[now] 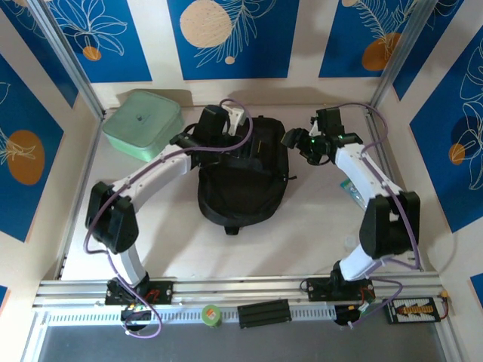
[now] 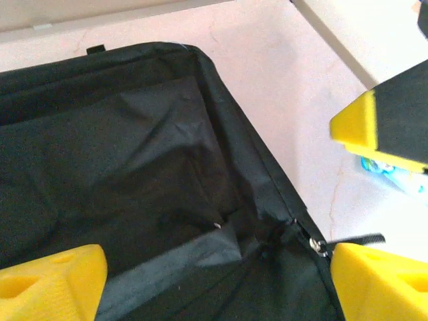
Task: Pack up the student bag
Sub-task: Rotate the student bag at the center of the table.
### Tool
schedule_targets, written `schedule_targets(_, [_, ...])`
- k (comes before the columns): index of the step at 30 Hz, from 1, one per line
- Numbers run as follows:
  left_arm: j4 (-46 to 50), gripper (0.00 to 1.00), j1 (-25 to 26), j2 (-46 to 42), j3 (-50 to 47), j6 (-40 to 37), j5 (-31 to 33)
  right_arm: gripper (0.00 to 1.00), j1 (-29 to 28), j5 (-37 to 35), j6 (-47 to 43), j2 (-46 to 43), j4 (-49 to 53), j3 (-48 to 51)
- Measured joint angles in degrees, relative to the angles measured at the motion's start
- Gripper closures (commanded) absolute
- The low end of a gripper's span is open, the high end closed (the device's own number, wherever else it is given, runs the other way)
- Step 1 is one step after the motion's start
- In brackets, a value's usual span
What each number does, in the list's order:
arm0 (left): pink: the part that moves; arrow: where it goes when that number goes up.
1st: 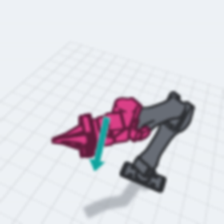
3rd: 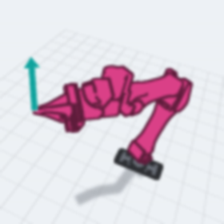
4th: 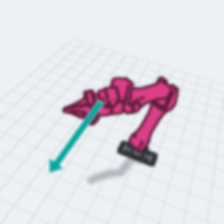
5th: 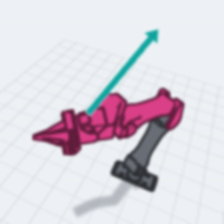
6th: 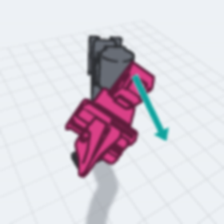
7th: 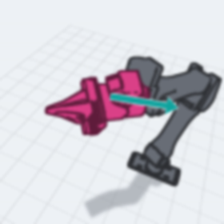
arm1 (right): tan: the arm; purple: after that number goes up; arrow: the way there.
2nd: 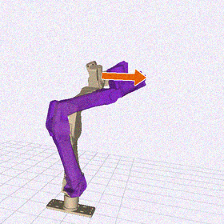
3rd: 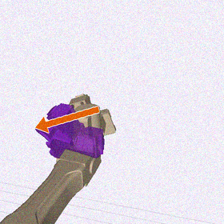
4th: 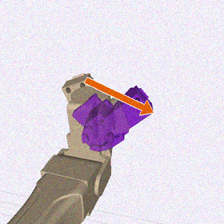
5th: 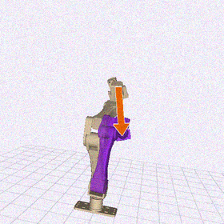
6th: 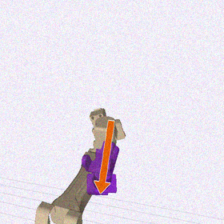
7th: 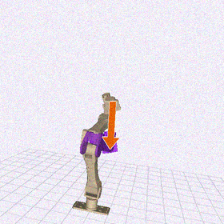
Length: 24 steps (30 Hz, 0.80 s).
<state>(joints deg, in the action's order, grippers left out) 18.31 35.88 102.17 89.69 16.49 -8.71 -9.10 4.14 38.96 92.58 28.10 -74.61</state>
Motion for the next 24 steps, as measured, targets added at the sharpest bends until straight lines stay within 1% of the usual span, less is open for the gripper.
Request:
schedule_targets(3, [1.42,0.21,0.04,4.68,4.07,1.53,0.98,0.26,0.42,0.94,-0.63,5.31,0.22,-2.16])
schedule_targets(6, [5.53,0.26,0.13,9.64,9.01,2.78,2.69,0.26,0.57,3.37,-1.33,9.88,0.66,-2.91])
schedule_targets(8, [8.83,0.28,0.13,12.94,12.98,3.41,3.28,0.29,0.55,4.79,-1.75,12.09,0.92,-2.93])
schedule_targets(10, [11.80,0.32,0.13,15.85,16.57,4.31,3.37,0.36,0.46,5.88,-2.40,13.68,1.25,-2.93])
schedule_targets(12, [14.25,0.36,0.13,17.97,19.10,5.25,3.23,0.40,0.15,6.99,-2.91,14.19,1.20,-2.73])
schedule_targets(15, [16.83,0.37,0.13,19.98,21.14,6.40,2.34,0.49,-0.50,8.61,-3.13,14.01,-0.35,-1.07])
schedule_targets(19, [19.96,0.39,0.13,21.73,22.10,8.46,1.44,0.59,-2.10,10.05,-2.54,13.90,-3.37,4.79])
schedule_targets(24, [22.71,0.40,0.13,23.28,23.43,11.56,1.27,0.60,-4.70,10.78,-0.90,11.43,-7.39,11.08])
